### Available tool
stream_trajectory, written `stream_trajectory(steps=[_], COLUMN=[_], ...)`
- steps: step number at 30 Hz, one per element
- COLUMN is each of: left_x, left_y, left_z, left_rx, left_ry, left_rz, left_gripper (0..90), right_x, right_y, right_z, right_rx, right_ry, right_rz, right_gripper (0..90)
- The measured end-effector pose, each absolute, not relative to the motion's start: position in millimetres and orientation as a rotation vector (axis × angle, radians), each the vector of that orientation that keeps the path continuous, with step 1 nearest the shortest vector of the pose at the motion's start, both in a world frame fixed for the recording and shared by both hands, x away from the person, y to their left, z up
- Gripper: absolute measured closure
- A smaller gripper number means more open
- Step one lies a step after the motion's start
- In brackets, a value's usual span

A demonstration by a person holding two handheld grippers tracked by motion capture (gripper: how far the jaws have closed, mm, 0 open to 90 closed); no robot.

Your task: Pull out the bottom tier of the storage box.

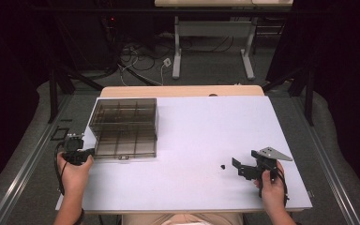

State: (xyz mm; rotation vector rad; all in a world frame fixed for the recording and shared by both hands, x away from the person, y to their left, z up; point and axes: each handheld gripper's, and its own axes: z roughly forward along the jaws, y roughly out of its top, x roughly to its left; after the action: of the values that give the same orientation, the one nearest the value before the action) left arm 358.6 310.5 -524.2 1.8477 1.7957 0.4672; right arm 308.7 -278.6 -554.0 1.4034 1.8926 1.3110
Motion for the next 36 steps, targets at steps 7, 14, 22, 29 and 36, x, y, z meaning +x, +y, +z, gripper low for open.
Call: stream_trajectory(steps=[7, 14, 22, 29, 36], left_x=[358.1, 357.6, 357.5, 357.7, 358.1], left_y=[311.1, 311.9, 313.6, 314.9, 314.7], left_z=[-524.5, -524.8, -525.8, -526.6, -527.6], left_rx=[1.846, 1.843, 1.84, 1.84, 1.838], left_ry=[1.788, 1.785, 1.776, 1.779, 1.781], left_rz=[0.467, 0.467, 0.462, 0.452, 0.451], left_gripper=[89.5, 89.5, 89.5, 89.5, 89.4], right_x=[308.7, 308.6, 308.7, 308.5, 308.7], right_y=[-278.6, -279.0, -278.7, -279.2, -278.9], right_z=[-554.0, -554.0, -554.0, -553.5, -553.9], right_rx=[1.404, 1.406, 1.402, 1.404, 1.399], right_ry=[1.893, 1.893, 1.892, 1.901, 1.893], right_rz=[1.31, 1.306, 1.312, 1.301, 1.31], right_gripper=[8.4, 8.4, 8.4, 8.3, 8.4])
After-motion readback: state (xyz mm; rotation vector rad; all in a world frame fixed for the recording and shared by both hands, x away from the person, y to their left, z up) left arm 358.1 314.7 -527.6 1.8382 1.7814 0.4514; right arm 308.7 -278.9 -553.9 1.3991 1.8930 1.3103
